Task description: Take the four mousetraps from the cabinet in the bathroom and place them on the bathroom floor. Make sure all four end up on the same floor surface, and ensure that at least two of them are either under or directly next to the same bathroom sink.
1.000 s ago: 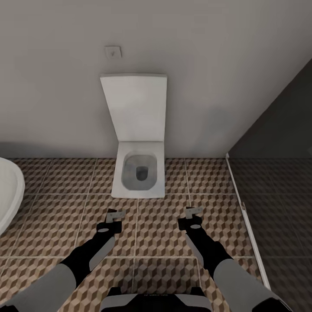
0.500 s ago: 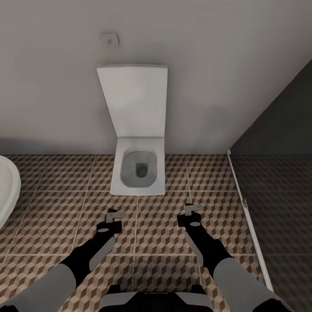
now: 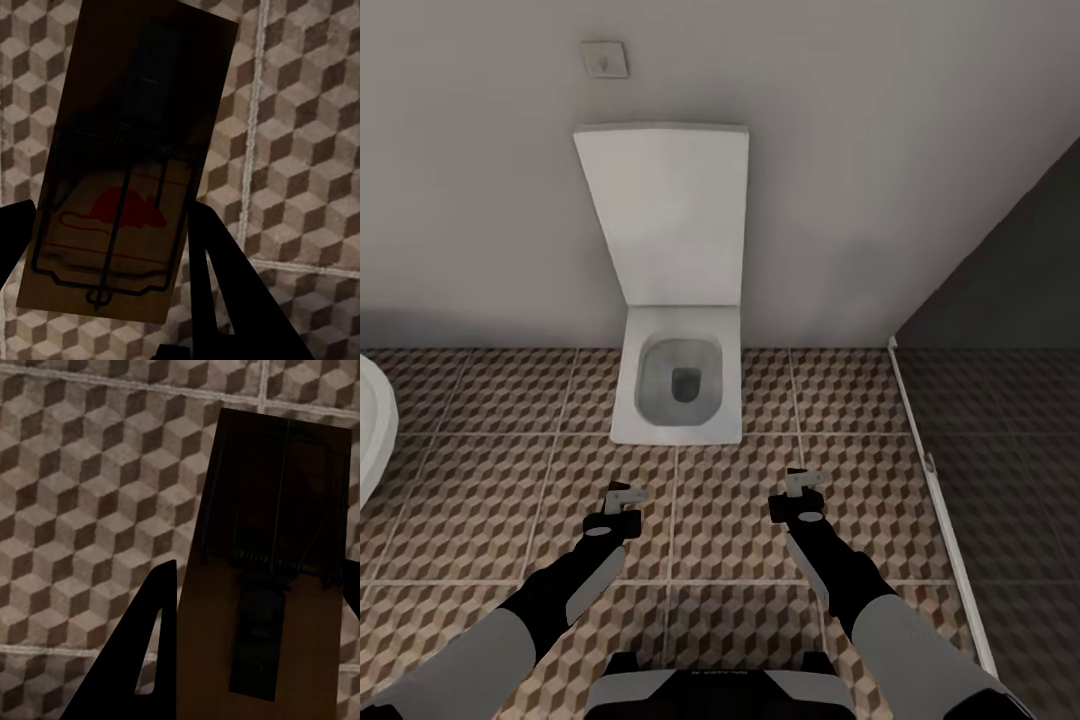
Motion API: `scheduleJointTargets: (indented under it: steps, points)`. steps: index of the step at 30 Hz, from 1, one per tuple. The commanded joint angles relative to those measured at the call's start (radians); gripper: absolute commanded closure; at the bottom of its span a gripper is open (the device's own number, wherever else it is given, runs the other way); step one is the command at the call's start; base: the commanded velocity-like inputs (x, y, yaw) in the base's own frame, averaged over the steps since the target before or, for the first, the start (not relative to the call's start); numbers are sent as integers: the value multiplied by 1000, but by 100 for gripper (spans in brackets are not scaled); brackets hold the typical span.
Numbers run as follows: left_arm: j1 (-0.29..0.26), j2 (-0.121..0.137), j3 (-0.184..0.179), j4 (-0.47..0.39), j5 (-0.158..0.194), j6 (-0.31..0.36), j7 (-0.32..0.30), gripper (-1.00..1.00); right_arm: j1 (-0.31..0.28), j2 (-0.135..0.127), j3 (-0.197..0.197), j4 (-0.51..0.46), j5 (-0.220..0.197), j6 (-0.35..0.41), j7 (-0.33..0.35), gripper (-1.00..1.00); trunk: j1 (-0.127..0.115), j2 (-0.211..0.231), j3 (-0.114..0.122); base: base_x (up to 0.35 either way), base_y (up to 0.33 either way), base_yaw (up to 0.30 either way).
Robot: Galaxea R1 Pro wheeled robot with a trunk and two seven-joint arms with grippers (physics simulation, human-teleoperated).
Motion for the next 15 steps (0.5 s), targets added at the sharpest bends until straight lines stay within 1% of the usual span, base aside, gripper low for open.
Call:
scheduleJointTargets:
  steps: [1, 15]
  points:
    - [-1, 1, -6, -2, 5, 3, 6, 100, -1, -1, 6, -2, -13, 3, -6, 100, 4, -8, -5, 0, 0, 0]
    - [-1, 1, -6, -2, 5, 3, 6, 100, -1, -2, 6, -2, -13, 3, -6, 100, 58, -106, -71, 0, 0, 0]
